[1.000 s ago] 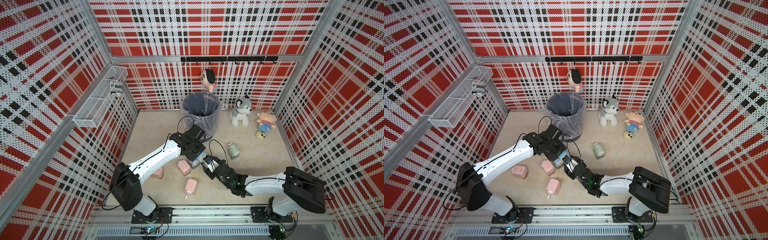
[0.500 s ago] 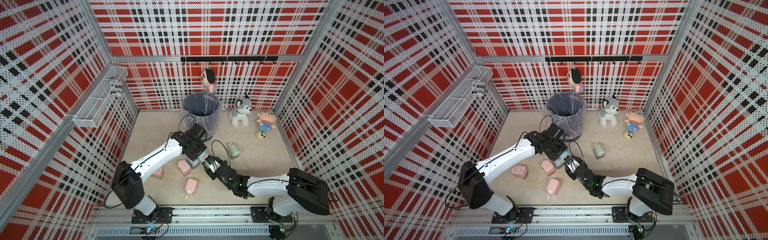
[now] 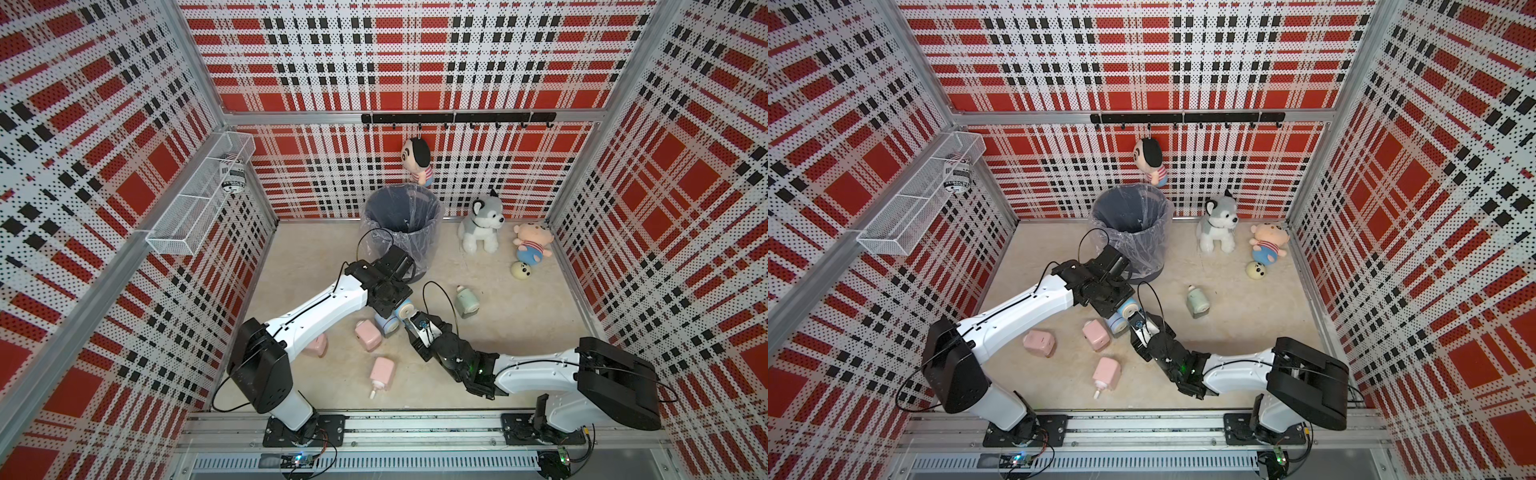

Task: Take out the pencil sharpener tray and clean the shavings
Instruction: Open the container of the pencil sharpener.

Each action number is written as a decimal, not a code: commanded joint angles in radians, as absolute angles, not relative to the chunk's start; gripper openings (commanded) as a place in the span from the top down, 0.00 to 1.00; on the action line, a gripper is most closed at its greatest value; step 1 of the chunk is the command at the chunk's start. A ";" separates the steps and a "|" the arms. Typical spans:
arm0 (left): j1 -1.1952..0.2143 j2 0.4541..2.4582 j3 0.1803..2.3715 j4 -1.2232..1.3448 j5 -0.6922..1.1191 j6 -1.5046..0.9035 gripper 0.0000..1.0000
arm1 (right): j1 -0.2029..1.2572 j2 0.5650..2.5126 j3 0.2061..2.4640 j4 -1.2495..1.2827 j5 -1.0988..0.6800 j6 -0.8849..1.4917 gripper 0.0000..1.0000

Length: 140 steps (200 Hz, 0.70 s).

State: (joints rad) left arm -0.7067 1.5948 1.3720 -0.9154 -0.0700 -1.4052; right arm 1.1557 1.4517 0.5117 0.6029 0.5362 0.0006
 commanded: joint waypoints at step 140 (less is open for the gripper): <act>-0.709 1.585 1.402 -0.940 -0.091 -1.399 0.95 | 1.141 1.536 0.541 0.704 0.541 0.011 0.22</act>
